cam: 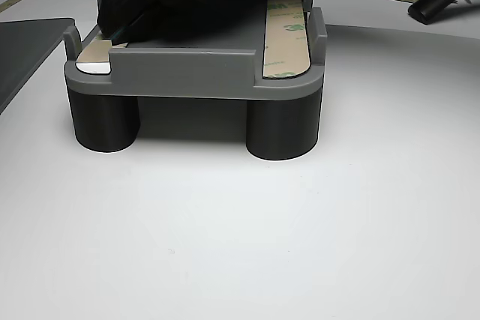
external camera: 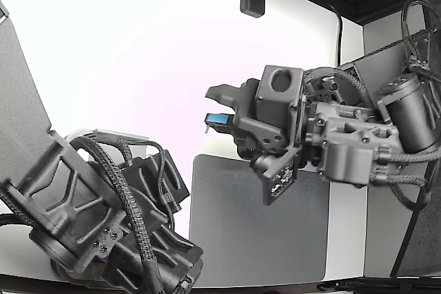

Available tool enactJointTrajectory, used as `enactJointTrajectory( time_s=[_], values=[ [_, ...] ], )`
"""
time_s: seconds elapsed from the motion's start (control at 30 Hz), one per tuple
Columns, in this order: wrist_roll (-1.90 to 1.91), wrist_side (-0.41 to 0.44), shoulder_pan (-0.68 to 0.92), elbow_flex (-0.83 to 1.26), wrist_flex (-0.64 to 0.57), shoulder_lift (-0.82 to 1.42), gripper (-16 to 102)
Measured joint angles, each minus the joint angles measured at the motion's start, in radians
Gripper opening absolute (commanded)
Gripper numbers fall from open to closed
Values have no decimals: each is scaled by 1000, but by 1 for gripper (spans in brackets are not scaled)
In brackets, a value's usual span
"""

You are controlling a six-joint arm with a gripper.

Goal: Peel off protective film from adhesive tape.

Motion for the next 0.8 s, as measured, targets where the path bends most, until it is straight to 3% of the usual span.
enactJointTrajectory(
  time_s=[0.1, 0.23, 0.4, 0.67, 0.8],
  values=[
    [31, -72, -55, -9, -3, 97, 100],
    [149, -235, -201, 71, -83, 265, 100],
    [357, -532, -469, 199, -155, 440, 100],
    [403, -957, -890, 350, -227, 454, 100],
    [413, -1046, -999, 376, -236, 454, 100]
  ],
)
